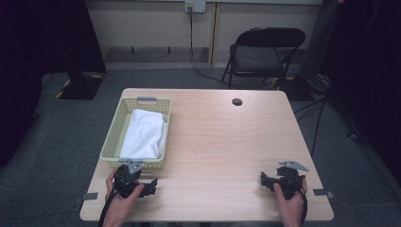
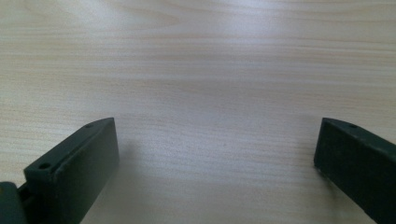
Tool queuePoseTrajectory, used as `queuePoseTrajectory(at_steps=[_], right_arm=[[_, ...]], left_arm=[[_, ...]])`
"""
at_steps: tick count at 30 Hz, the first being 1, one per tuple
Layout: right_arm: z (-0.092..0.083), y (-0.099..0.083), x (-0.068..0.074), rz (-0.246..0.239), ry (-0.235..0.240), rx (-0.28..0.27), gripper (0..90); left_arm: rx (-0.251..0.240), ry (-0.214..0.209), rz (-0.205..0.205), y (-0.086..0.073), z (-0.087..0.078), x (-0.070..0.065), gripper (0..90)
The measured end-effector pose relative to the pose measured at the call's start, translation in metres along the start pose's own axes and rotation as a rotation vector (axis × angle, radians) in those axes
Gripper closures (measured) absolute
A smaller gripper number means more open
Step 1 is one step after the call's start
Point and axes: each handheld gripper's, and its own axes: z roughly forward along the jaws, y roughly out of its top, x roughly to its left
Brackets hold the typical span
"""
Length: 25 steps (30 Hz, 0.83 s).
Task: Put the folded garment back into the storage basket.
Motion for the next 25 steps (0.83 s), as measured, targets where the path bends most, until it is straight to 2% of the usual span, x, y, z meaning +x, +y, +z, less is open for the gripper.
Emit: queuePoseTrajectory(at_steps=[4, 8, 11, 13, 16, 25], right_arm=[[0.000, 0.000, 0.000, 0.000, 0.000, 0.000, 0.0], [0.000, 0.000, 0.000, 0.000, 0.000, 0.000, 0.0], [0.000, 0.000, 0.000, 0.000, 0.000, 0.000, 0.0], [0.000, 0.000, 0.000, 0.000, 0.000, 0.000, 0.0], [0.000, 0.000, 0.000, 0.001, -0.001, 0.000, 0.0], [-0.001, -0.001, 0.000, 0.004, -0.004, 0.000, 0.0]], left_arm=[[0.017, 0.000, -0.005, -0.001, 0.005, 0.002, 5.6], [0.055, -0.001, -0.002, -0.005, 0.011, 0.003, 6.0], [0.082, -0.019, -0.006, -0.006, 0.015, 0.004, 5.2], [0.077, -0.014, -0.009, -0.007, 0.016, 0.004, 5.1], [0.079, -0.032, -0.023, -0.007, 0.017, 0.006, 3.2], [0.070, -0.039, -0.020, -0.008, 0.019, 0.007, 0.0]])
